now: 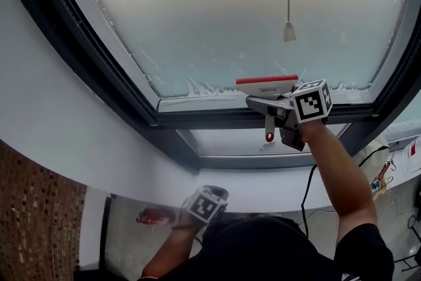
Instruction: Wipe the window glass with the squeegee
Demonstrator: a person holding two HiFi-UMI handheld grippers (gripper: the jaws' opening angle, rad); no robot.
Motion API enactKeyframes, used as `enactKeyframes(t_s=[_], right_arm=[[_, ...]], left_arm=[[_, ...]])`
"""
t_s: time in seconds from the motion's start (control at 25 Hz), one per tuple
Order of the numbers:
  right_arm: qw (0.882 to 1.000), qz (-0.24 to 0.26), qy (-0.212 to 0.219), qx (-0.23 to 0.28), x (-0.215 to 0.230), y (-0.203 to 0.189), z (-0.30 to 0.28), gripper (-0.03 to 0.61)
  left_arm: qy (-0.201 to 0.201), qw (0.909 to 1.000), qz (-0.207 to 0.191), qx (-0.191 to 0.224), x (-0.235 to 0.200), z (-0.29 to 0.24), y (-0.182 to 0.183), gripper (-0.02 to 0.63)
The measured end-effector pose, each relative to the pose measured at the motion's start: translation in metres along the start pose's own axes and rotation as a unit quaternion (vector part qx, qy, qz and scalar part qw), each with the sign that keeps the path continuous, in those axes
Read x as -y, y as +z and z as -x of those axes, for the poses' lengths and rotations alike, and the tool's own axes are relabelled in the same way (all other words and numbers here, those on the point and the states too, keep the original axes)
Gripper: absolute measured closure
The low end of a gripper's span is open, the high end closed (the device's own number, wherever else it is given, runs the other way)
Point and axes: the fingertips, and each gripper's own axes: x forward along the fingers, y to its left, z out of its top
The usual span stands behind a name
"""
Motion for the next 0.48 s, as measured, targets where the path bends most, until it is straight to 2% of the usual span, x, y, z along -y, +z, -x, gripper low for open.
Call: enactKeyframes(t_s=[0.12, 0.28, 0.48], right_arm=[[0.999, 0.039, 0.000, 0.013, -0.021, 0.029, 0.015, 0.554], [0.995, 0.095, -0.004, 0.038, -0.052, 0.086, 0.042, 0.552], [0.982, 0.183, -0.021, 0.050, -0.093, 0.174, 0.088, 0.554]], left_arm=[[-0.002, 1.0000, 0.001, 0.006, 0.000, 0.003, 0.004, 0.612], [-0.003, 1.0000, -0.001, 0.009, 0.000, 0.005, 0.006, 0.612], [-0.006, 1.0000, 0.006, -0.001, 0.000, 0.006, 0.000, 0.612]])
